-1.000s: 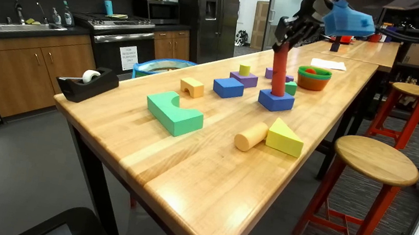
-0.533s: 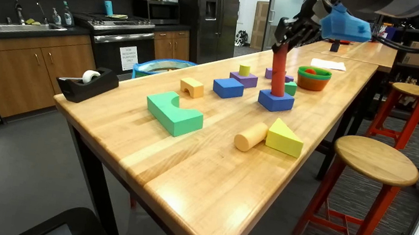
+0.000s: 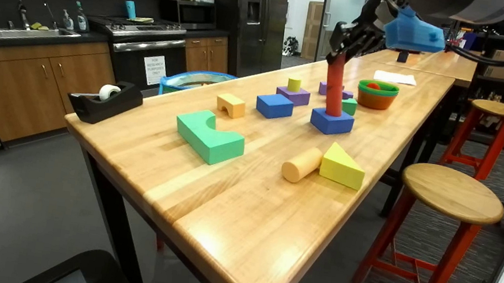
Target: Pick up the blue block on the left, move it to the right and then put the orange cylindrical block in the center of the blue block
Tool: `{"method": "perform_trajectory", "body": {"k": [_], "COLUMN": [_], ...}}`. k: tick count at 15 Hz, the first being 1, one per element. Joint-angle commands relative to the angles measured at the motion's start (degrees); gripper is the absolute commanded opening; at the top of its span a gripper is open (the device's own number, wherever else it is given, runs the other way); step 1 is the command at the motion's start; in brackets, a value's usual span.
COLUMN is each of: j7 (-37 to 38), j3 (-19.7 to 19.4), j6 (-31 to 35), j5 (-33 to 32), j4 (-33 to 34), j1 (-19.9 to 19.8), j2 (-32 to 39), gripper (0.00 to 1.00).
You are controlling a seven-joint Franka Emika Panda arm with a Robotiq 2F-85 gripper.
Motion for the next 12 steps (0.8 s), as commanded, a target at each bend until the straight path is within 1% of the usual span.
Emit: {"method": "perform_trajectory", "body": {"k": [1, 4, 5, 8, 10, 12], "j7": [-1.0, -1.2, -1.6, -1.6, -1.7, -1.9], "j3": [-0.4, -0.2, -0.9, -0.8, -0.5, -0.9], "j6": [0.8, 0.8, 0.4, -0.7, -0.4, -0.2], "j5": [-0.3, -0.4, -0.1, 0.0, -0.2, 0.0], "j4": [-1.0, -0.9, -0.9, -0.1, -0.1, -0.1], "j1": [0.5, 0.2, 1.0, 1.1, 0.7, 1.1], "j2": [1.2, 0.9, 0.5, 1.0, 1.2, 1.3], "gripper": [0.15, 0.15, 0.15, 0.15, 0.15, 0.15]}}
